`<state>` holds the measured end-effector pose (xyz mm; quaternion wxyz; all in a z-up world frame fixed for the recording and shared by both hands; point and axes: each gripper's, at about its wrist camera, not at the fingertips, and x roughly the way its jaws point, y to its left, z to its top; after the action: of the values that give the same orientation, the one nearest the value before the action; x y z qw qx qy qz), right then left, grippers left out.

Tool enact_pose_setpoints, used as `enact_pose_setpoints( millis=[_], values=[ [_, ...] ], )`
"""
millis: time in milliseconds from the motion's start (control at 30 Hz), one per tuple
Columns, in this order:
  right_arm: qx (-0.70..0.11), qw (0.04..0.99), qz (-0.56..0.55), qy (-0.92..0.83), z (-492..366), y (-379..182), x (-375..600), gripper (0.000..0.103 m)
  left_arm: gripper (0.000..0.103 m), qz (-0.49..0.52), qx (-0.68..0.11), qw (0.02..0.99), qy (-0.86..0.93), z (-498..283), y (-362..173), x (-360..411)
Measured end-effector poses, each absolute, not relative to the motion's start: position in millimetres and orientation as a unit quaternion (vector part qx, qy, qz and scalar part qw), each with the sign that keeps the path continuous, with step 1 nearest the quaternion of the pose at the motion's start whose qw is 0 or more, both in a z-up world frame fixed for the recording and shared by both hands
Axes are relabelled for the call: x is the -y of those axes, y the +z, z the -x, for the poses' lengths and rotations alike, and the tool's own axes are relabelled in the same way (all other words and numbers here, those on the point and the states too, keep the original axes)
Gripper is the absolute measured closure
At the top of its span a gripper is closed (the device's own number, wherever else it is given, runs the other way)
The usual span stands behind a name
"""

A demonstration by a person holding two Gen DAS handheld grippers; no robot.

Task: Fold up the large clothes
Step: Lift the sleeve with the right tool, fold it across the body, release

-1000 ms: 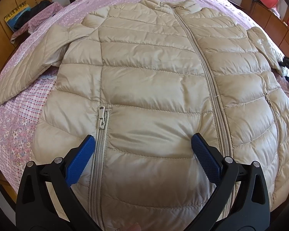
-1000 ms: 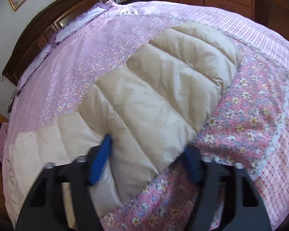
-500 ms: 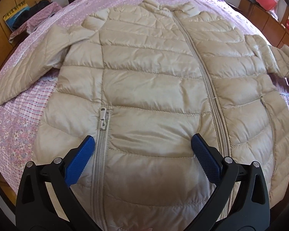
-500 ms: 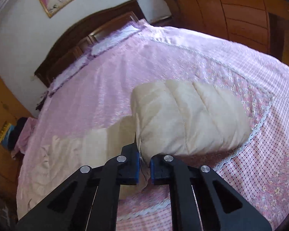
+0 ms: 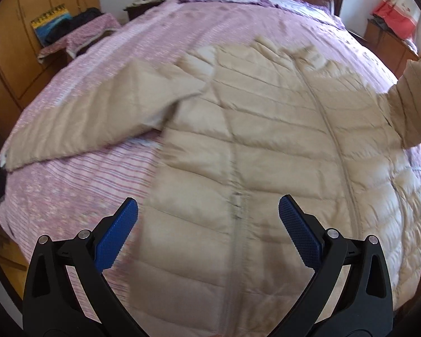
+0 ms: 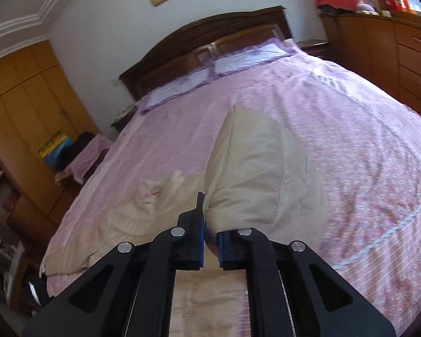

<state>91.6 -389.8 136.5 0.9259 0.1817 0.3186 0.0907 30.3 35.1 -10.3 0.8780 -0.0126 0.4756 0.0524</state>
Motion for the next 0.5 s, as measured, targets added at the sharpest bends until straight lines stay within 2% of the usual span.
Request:
enact_pose_setpoints(
  millis=[267, 500],
  values=[
    [-0.335, 0.919, -0.149, 0.145, -125, 132, 300, 0.095, 0.003, 0.035, -0.462, 0.884, 0.068, -29, -4, -68],
    [-0.378, 0.901, -0.121, 0.173, -149, 82, 214, 0.095, 0.003, 0.061, -0.462, 0.881, 0.087, -26, -10, -94]
  ],
)
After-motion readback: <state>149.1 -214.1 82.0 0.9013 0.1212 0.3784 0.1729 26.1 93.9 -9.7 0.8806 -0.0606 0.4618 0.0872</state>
